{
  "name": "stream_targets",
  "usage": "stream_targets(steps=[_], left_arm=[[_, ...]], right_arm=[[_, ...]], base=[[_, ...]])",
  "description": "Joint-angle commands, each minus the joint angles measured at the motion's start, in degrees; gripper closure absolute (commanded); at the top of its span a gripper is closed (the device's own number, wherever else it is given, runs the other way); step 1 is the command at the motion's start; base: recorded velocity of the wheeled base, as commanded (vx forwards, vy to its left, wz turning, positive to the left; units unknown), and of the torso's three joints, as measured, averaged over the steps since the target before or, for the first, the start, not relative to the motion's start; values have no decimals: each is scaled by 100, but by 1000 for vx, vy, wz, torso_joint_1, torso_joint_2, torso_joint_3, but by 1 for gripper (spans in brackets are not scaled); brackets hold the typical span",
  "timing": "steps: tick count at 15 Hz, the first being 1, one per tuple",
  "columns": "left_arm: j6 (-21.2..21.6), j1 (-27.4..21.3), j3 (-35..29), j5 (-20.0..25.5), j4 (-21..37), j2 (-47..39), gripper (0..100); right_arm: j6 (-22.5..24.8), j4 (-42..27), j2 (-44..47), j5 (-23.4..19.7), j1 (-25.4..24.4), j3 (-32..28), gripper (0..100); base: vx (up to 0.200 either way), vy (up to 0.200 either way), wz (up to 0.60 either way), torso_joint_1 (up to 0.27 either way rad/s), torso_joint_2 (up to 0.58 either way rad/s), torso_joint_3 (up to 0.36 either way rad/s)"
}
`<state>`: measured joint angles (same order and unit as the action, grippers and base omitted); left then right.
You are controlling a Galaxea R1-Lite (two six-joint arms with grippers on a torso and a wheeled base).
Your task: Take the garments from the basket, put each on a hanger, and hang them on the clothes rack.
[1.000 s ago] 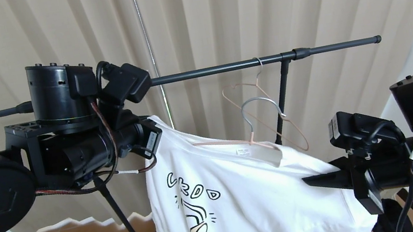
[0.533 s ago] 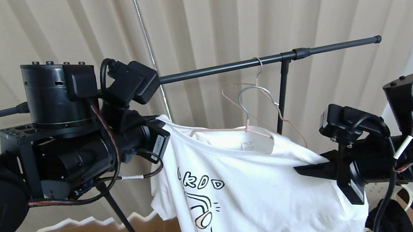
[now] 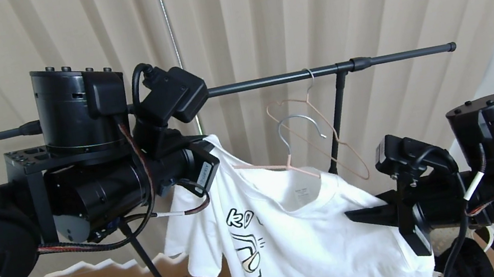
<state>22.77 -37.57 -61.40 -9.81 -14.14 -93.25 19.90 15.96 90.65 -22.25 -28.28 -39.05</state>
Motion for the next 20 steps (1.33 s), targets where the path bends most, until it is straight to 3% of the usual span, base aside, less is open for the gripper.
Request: stream_targets(steps=[1, 6, 8, 14, 20], left_arm=[[-1, -57, -12, 6, -1, -9, 100], [-36, -163, 23, 155, -1, 26, 100], [-62, -259, -21, 173, -1, 43, 100], [-98, -426, -56, 164, -1, 78, 100], [-159, -488, -38, 94, 8, 52, 100]], right_arm=[[-82, 144, 304, 1, -116, 29, 100], [-232, 558, 656, 1, -318, 125, 100], [-636, 1094, 919, 10, -397, 187, 100], [-1119, 1937, 1139, 36, -397, 257, 100], [-1207, 2816, 1016, 98, -371, 503, 100]], base=[[0, 0, 0, 0, 0, 0], [0, 0, 0, 0, 0, 0], [0, 0, 0, 0, 0, 0], [0, 0, 0, 0, 0, 0], [0, 0, 0, 0, 0, 0]])
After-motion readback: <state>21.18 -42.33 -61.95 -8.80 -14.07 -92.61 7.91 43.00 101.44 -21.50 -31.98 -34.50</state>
